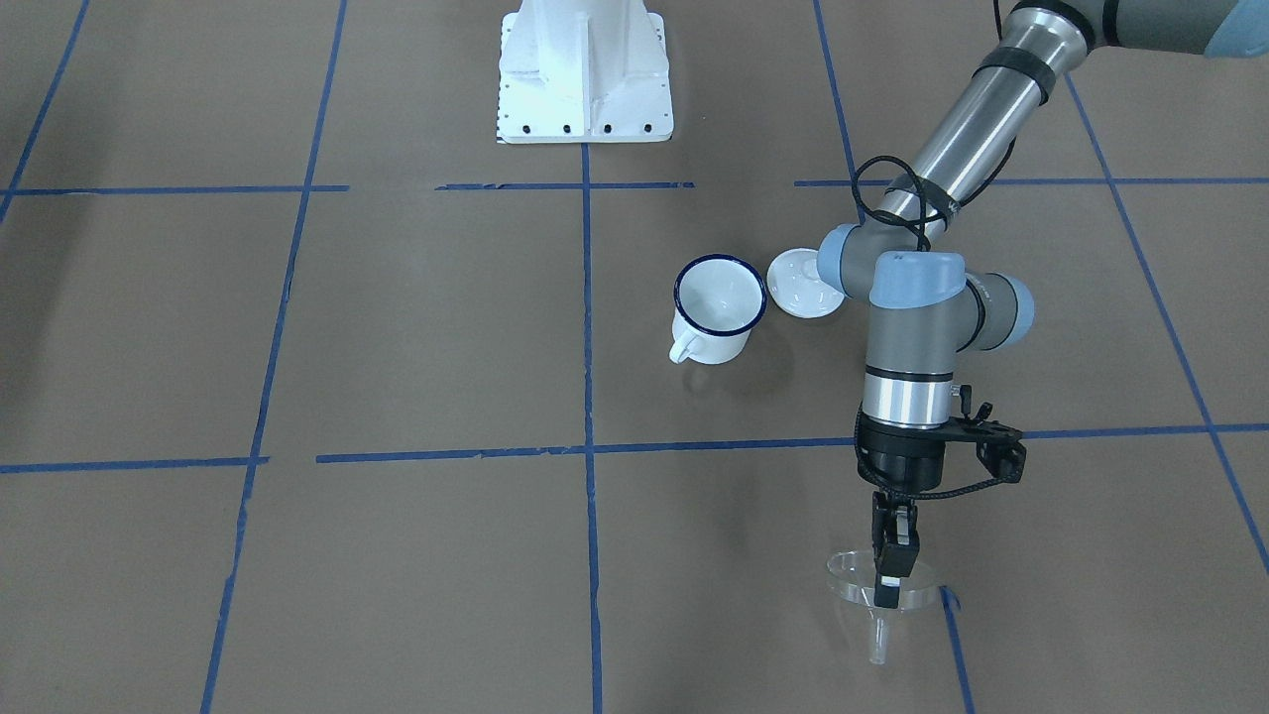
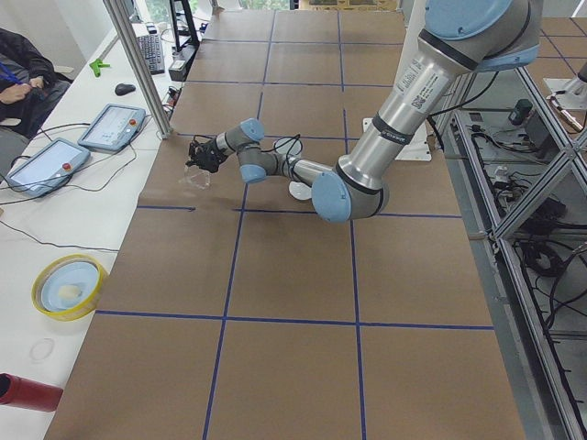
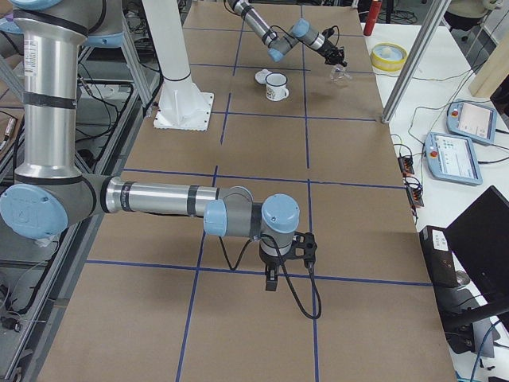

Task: Remove funnel from cup
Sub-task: 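Lift the funnel out of the mug with the left gripper, carry it farther away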

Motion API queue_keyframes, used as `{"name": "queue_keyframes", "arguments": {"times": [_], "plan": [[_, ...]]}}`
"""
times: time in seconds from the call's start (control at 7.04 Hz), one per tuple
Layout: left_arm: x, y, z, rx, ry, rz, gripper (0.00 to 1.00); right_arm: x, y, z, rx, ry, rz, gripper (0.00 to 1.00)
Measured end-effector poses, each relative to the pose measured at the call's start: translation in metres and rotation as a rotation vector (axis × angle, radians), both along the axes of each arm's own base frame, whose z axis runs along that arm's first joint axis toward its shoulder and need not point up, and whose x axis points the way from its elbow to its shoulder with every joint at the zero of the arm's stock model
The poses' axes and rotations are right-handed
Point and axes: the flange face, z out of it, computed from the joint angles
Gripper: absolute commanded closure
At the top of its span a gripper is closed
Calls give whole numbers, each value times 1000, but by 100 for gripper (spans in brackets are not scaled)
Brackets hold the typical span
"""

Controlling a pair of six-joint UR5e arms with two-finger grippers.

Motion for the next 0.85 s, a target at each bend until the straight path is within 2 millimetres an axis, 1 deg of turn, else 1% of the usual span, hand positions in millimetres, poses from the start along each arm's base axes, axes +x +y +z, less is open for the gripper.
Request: {"name": "queue_keyframes", "arguments": {"times": [0.14, 0.28, 0.43, 0.57, 0.71, 0.85], "plan": [[1, 1, 0, 2, -2, 2, 32, 0, 0, 0, 0, 0, 0, 0], [2, 1, 1, 5, -7, 6, 1, 0, 0, 0, 0, 0, 0, 0], [2, 2, 0, 8, -8, 9, 0, 0, 0, 0, 0, 0, 0, 0], [-1, 3, -7, 25, -16, 17, 0, 0, 0, 0, 0, 0, 0, 0], [-9, 4, -22, 65, -40, 37, 0, 0, 0, 0, 0, 0, 0, 0], [-21, 10, -36, 97, -89, 90, 0, 0, 0, 0, 0, 0, 0, 0]]}}
